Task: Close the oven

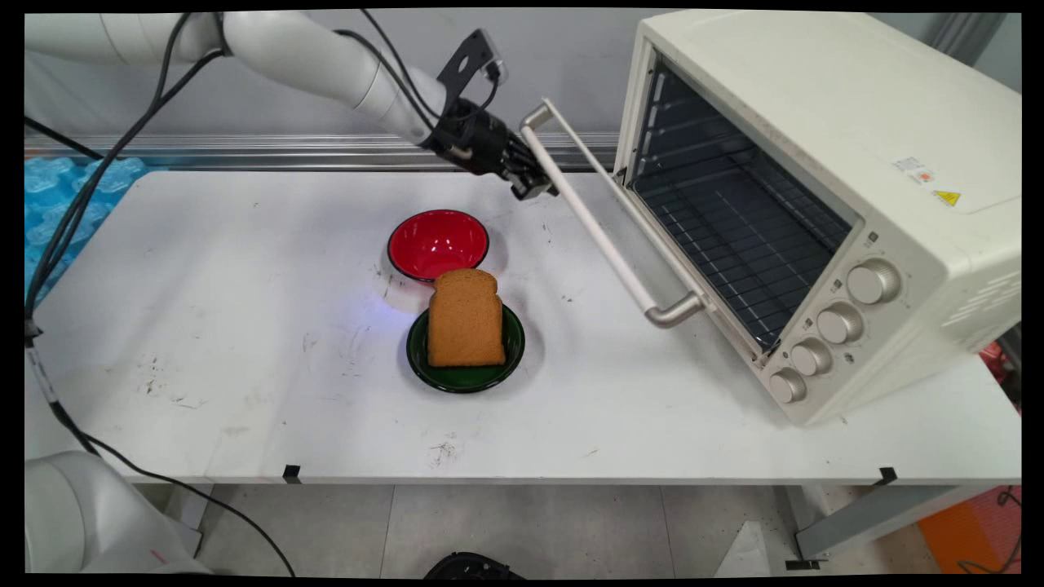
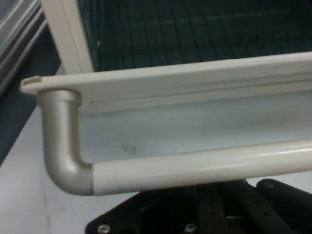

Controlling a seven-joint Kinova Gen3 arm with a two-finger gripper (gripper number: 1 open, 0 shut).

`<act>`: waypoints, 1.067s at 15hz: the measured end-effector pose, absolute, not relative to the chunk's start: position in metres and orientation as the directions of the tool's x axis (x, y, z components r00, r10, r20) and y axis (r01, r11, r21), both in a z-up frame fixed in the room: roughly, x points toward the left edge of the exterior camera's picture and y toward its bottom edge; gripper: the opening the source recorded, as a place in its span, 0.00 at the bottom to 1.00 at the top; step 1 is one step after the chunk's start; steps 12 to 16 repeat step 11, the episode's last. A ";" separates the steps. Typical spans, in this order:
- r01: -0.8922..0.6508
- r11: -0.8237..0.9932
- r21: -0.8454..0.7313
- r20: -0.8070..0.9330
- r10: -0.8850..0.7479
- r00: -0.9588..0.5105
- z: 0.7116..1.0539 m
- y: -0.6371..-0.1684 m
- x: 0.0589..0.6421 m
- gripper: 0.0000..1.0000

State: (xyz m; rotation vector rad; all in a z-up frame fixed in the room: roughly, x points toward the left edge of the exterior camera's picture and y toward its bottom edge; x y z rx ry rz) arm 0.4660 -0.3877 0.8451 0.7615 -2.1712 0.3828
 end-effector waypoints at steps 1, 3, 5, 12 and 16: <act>-0.629 0.777 -0.019 0.767 -0.392 -0.508 0.848 -0.390 0.463 0.00; -0.623 0.782 -0.014 0.775 -0.386 -0.501 0.855 -0.394 0.457 0.00; -0.618 0.786 -0.010 0.782 -0.379 -0.496 0.862 -0.400 0.451 0.00; -0.609 0.793 -0.010 0.801 -0.358 -0.480 0.879 -0.417 0.435 0.00; -0.609 0.793 -0.010 0.801 -0.358 -0.480 0.879 -0.417 0.435 0.00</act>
